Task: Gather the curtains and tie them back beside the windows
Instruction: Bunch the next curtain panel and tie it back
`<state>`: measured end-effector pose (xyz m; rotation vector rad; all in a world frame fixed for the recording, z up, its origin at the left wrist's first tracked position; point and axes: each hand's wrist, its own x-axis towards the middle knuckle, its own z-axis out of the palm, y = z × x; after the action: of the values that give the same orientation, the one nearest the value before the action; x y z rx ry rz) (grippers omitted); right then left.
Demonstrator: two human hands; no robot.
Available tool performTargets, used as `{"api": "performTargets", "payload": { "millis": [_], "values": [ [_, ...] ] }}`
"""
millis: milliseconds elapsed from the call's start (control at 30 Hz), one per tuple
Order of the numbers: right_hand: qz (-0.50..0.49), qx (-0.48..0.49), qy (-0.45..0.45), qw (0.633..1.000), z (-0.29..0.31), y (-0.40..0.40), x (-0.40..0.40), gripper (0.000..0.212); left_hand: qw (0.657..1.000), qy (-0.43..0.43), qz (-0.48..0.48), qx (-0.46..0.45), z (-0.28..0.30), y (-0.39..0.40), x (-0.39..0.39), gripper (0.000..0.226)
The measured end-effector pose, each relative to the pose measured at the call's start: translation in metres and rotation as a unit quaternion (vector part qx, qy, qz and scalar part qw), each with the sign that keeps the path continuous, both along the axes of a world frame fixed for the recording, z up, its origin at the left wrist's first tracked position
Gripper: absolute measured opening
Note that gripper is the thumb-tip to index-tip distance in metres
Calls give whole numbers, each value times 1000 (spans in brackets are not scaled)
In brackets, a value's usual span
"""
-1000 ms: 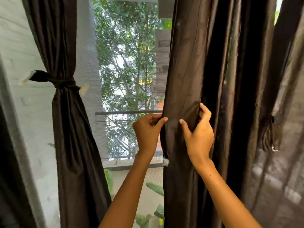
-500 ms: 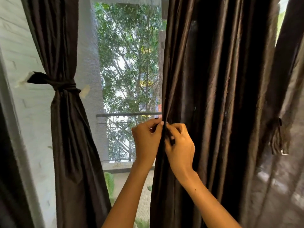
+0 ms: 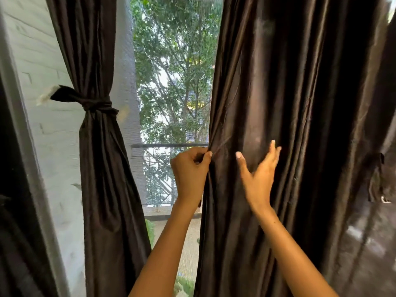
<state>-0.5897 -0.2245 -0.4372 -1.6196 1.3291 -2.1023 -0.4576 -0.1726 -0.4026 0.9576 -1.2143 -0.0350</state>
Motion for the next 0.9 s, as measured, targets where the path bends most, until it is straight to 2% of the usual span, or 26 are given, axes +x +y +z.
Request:
{"api": "performTargets", "payload": {
  "millis": [33, 100, 233, 300, 367, 467, 533, 600, 900],
  "values": [
    [29, 31, -14, 999, 2, -5, -1, 99, 1000, -1, -1, -3, 1, 0, 1, 5],
    [99, 84, -54, 990, 7, -14, 2, 103, 1000, -2, -8, -6, 2, 1, 5, 7],
    [240, 83, -100, 962, 14, -25, 14, 82, 1000, 4, -23, -7, 2, 3, 10, 16],
    [228, 41, -90, 969, 14, -24, 20, 58, 1000, -4, -11, -7, 2, 2, 14, 13],
    [157, -2, -98, 983, 12, -17, 25, 32, 1000, -15, 13, -5, 2, -2, 16, 11],
    [15, -87, -52, 995, 6, 1, 32, 16, 998, -31, 49, -8, 0, -6, 14, 15],
    [-24, -147, 11, 989, 0, 12, 38, 13, 997, -37, 61, -16, -2, -8, 11, 17],
    [-15, -171, 60, 983, -4, 20, 43, 13, 997, -41, 56, -26, -3, -8, 7, 15],
    [74, -152, 137, 976, -10, 14, 38, 30, 998, -50, -26, -14, -10, -5, -3, 15]
  ]
}}
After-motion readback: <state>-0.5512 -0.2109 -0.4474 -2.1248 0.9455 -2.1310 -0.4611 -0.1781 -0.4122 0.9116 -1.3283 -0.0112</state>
